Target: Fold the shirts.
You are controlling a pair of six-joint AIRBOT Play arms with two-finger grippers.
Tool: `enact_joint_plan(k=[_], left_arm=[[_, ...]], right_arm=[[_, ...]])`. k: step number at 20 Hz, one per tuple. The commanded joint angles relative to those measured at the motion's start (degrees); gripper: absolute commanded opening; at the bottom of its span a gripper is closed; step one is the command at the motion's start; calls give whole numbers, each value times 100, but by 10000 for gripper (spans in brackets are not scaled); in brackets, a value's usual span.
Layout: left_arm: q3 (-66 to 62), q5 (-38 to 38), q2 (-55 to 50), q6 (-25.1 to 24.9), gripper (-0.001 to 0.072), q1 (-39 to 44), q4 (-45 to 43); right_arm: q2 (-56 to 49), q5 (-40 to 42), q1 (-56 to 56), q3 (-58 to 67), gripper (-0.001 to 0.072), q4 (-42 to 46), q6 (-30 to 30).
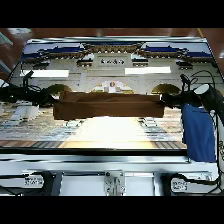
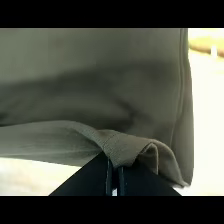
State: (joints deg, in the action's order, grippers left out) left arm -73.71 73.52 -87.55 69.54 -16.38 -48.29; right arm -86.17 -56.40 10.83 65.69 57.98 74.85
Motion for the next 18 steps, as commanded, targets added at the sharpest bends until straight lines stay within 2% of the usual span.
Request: enact_joint_plan(k=[1,4,6,8,9,10,11,12,15,18], left_arm=[[-914,-90,-857,236,34,0,470],[-1537,-291,-1528,238,34,31,1054],[-1786,-411,-1902,466,35,118,1143],[-1812,-356,-2179,474,35,216,1137],[-1814,-289,-2288,490,38,238,1137],[-1812,-227,-2367,568,151,243,1117],[-1814,-186,-2400,708,363,227,1067],[-1814,-120,-2398,876,483,177,918],[-1816,389,-2328,988,480,-98,822],[-1814,994,-2197,981,475,-247,822]], right_arm=[[-649,372,-243,647,68,256,503],[-951,514,-232,721,68,284,658],[-1115,566,-243,721,68,278,660],[-1261,566,-249,721,88,210,662],[-1296,573,-247,721,179,205,658],[-1290,592,-243,721,407,216,614],[-1250,588,-240,723,582,212,457],[-1176,562,-210,723,598,295,323],[-927,511,11,721,598,669,409],[-1075,157,376,721,613,125,651]])
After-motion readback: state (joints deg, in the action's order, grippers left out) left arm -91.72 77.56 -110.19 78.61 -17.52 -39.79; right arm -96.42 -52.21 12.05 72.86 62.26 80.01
